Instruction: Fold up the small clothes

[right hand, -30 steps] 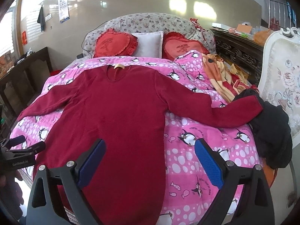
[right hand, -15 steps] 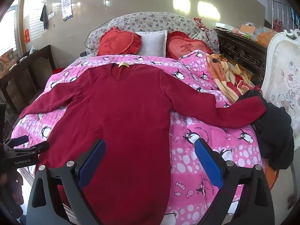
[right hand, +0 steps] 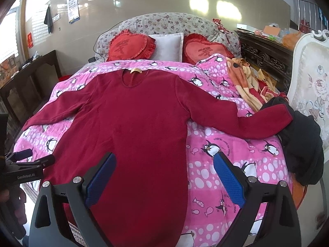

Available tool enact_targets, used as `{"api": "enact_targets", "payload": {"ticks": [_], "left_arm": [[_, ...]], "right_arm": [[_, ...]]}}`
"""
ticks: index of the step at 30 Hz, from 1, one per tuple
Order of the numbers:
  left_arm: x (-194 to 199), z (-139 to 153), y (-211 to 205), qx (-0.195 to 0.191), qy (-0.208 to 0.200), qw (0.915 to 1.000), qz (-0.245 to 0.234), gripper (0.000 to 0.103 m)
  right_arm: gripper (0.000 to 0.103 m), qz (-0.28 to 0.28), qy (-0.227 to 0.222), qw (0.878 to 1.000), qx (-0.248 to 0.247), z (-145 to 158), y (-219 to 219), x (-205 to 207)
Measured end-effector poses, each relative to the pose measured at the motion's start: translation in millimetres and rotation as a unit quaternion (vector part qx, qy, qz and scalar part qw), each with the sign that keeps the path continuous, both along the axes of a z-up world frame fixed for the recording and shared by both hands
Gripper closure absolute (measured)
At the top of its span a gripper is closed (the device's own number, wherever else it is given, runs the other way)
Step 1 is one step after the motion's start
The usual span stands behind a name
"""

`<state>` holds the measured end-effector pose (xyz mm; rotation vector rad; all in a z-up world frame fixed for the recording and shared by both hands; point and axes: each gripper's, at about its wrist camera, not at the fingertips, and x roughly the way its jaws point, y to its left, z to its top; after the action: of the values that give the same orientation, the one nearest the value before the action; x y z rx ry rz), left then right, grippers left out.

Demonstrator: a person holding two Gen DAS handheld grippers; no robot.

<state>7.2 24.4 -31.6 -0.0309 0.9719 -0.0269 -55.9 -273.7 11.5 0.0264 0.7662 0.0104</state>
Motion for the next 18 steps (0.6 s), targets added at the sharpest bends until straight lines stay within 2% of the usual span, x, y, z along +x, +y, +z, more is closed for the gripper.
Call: {"api": "enact_targets", "payload": {"ticks": [18], "left_arm": [[1.5,-5.3,3.7,0.002,0.004,1.0,0.005,0.0]], "right_arm": [[0.033,0.0,0.003,1.0,0.001,-2.5,2.0,1.0]]}}
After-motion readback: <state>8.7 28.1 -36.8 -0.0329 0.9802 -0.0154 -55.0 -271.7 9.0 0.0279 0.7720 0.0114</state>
